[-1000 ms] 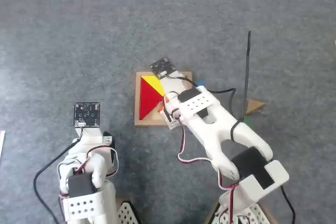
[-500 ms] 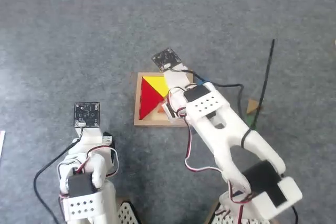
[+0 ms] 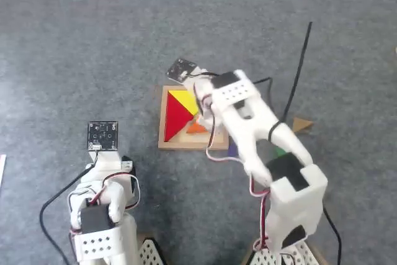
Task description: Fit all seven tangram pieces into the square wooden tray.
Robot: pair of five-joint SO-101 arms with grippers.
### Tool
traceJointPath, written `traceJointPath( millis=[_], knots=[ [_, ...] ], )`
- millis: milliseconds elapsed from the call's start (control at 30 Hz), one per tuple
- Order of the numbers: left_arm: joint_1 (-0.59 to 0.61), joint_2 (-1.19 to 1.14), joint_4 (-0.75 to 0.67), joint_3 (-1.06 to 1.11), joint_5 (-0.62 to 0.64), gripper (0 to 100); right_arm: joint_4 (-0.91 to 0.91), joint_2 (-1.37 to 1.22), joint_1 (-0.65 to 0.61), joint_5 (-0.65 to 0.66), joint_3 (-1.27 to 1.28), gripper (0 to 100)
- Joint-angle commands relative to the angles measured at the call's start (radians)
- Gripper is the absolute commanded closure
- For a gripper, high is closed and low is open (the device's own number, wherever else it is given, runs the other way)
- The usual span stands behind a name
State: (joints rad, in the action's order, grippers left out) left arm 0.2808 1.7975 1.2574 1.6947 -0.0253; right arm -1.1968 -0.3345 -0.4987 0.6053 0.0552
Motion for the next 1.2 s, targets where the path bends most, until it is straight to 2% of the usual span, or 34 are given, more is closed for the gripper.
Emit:
traceJointPath(
  millis=[0, 167, 367, 600, 733, 900, 1067, 1167],
  knots=[
    [-0.003, 0.018, 0.003, -0.012, 0.0, 92, -0.016, 0.002, 0.028, 0.21, -0.071, 79.4],
    [-0.003, 0.018, 0.003, -0.012, 0.0, 92, 0.033, 0.002, 0.027, 0.232, -0.071, 79.4],
    [-0.003, 0.018, 0.003, -0.012, 0.0, 92, 0.061, 0.002, 0.025, 0.189, -0.058, 79.4],
    [-0.003, 0.018, 0.003, -0.012, 0.0, 92, 0.22, 0.004, 0.028, 0.19, 0.02, 75.7],
    [-0.003, 0.018, 0.003, -0.012, 0.0, 92, 0.174, 0.038, 0.041, 0.238, 0.025, 73.7],
    [-0.003, 0.018, 0.003, -0.012, 0.0, 92, 0.07, 0.205, 0.03, 0.164, 0.086, 87.0],
    [-0.003, 0.018, 0.003, -0.012, 0.0, 92, 0.081, 0.334, -0.076, 0.046, 0.213, 93.0],
    [-0.003, 0.018, 0.003, -0.012, 0.0, 92, 0.122, 0.332, -0.093, 0.015, 0.242, 94.6]
  ],
)
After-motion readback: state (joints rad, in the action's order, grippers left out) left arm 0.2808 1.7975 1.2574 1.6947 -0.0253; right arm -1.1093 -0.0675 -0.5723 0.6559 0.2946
